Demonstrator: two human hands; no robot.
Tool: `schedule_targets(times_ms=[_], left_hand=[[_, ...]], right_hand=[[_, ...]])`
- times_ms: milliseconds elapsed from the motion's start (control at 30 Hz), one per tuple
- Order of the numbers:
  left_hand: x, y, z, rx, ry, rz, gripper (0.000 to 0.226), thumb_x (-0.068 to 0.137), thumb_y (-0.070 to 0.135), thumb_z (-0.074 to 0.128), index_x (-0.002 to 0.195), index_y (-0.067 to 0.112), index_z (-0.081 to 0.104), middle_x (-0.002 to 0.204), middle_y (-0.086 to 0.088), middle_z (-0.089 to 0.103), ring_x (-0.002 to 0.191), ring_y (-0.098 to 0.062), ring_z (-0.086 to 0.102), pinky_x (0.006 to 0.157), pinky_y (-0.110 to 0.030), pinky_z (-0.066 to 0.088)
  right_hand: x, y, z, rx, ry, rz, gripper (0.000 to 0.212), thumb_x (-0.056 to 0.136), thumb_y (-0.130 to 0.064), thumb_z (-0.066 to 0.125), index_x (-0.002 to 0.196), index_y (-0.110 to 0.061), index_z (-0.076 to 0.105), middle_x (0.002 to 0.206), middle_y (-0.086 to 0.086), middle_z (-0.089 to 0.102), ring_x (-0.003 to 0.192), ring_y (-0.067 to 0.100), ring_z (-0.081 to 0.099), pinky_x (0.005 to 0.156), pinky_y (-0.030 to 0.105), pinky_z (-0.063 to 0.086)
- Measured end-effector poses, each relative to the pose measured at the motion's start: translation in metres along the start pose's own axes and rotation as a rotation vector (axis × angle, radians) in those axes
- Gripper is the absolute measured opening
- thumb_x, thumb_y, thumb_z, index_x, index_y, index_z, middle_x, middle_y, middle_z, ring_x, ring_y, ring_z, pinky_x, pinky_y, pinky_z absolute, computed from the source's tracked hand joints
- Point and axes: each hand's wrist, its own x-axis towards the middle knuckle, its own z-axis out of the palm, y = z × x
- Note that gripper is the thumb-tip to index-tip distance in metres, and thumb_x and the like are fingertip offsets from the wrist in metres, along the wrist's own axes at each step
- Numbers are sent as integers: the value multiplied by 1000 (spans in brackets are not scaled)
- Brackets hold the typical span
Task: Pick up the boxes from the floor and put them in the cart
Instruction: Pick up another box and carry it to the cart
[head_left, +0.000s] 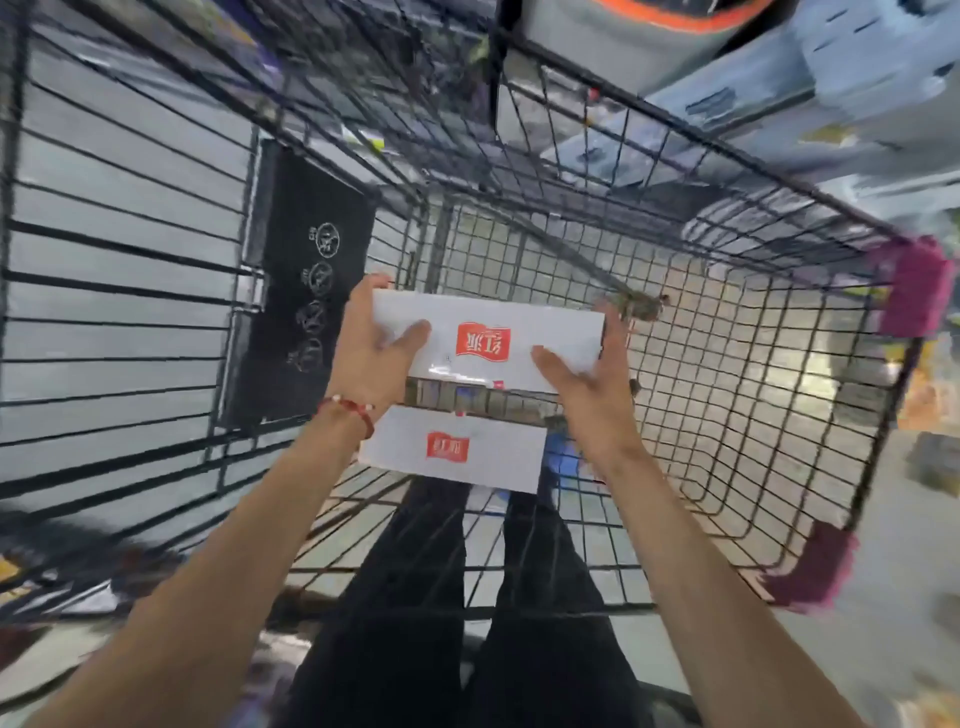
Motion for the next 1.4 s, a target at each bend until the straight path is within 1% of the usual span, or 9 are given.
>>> schedule_targets(times_ms=[100,167,300,467,633,833,1067,1167,1400], left_hand=[[16,-23,5,67,-20,-42,58,91,19,69,139,31,39,137,-6,52,114,-26,62,95,-45,56],[23,-37,6,109,-26,-65,60,91,21,70,141,31,38,134,-2,55,110,-20,62,90,-34,58],[28,-58,7,202,-11,-109,67,88,22,74,143,28,36,127,-1,58,105,-18,59,95,-32,51],[29,-68,4,277,-42,-141,75,88,23,74,150,24,31,139,-8,54,122,-26,55,108,-42,45],[26,-71,10,419,-69,-34,68,90,20,70,150,26,37,152,-5,37,136,-26,44,112,-40,40],[20,-77,6,473,-40,15,57,85,25,75,136,27,51,143,0,47,116,-12,46,94,-29,40],[28,-78,0,431,-137,25,57,84,22,77,136,23,53,139,-1,51,122,-18,50,100,-29,43],[27,-78,-5,420,-107,36,52,87,18,72,136,23,55,141,-2,52,126,-21,51,109,-36,42],[19,-86,1,463,8,31,52,92,14,66,141,27,53,148,-5,42,131,-16,44,101,-12,26]], right_hand=[[12,24,9,16,9,56,74,94,-13,76,153,-28,33,135,1,63,118,10,67,96,28,59],[13,37,14,33,-5,90,79,95,-11,74,157,-26,27,137,6,62,121,15,66,97,29,59],[14,58,24,13,-23,130,79,97,-6,70,157,-22,21,139,16,58,125,29,63,106,48,55],[14,67,30,-71,-47,166,84,97,-9,71,159,-25,17,137,7,59,116,14,67,96,31,60],[14,68,31,-76,-48,219,82,98,-6,66,158,-22,13,138,16,56,121,30,65,100,53,57],[6,71,28,-122,-8,223,79,98,-14,69,157,-27,18,131,6,61,113,20,68,83,31,63],[1,77,34,-179,35,219,93,95,-13,71,160,-37,9,135,-1,60,117,17,66,98,45,60],[6,75,37,-205,-5,226,98,94,-12,72,161,-35,5,127,-5,65,112,10,67,100,41,57],[2,83,44,-169,-2,238,97,97,-12,69,162,-33,1,128,-6,64,104,-2,68,91,28,56]])
